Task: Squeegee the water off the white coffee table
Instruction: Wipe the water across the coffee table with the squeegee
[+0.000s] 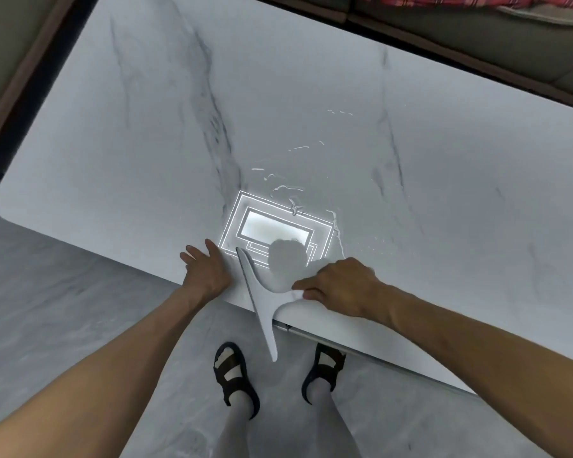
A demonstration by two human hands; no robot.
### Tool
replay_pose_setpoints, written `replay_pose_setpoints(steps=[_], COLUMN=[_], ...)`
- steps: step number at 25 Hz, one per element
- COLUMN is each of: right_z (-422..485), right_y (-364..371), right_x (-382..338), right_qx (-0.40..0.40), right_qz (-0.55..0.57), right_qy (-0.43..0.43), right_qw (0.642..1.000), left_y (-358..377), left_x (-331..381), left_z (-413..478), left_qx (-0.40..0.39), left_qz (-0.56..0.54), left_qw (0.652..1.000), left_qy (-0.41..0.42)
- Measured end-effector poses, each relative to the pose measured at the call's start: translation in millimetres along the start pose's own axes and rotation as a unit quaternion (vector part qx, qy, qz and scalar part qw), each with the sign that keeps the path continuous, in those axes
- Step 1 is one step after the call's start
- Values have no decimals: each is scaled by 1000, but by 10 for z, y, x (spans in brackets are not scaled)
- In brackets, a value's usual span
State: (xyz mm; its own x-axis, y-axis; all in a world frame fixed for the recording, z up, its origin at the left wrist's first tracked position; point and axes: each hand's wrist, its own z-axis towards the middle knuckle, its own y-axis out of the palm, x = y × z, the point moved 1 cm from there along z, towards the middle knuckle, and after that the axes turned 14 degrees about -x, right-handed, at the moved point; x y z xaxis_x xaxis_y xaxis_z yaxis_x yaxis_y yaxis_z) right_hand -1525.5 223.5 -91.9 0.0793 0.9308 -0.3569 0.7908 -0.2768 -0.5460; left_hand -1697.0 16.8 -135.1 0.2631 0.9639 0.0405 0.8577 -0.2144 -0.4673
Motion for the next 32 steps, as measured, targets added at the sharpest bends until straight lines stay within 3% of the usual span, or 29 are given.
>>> replay_pose_setpoints(steps=[3, 7, 11, 14, 17, 21, 23, 25, 32], right_z=[-312, -985, -1413, -1204, -518, 279, 440, 492, 371], right_y=[5, -37, -154, -313, -373, -348, -379, -444, -909], right_x=[489, 1271, 1542, 1203, 454, -440, -540, -485, 497], right_qx=[24, 23, 57, 75, 50, 8, 8, 13, 35], right_qz=[-6, 3, 14, 14, -11, -46, -51, -61, -25], right_qy=[40, 155, 242, 188, 53, -63, -54, -39, 48], right_qw=[999, 988, 968, 979, 997, 997, 997, 997, 998], left_y=[23, -2, -30, -76, -119, -233, -290, -355, -385], left_x=[-2, 44, 63, 8, -46, -289, -478, -598, 11], left_z=[35, 5, 8, 3, -7, -56, -80, -93, 0], left_qx=[-6, -15, -20, -26, -29, 55, 93, 100, 91], left_qz=[2, -4, -30, -15, -2, -149, -244, -267, -117], left_qw=[1000, 1000, 999, 1000, 999, 986, 965, 958, 986], left_qy=[7, 10, -4, -6, 16, 57, 24, -7, 81])
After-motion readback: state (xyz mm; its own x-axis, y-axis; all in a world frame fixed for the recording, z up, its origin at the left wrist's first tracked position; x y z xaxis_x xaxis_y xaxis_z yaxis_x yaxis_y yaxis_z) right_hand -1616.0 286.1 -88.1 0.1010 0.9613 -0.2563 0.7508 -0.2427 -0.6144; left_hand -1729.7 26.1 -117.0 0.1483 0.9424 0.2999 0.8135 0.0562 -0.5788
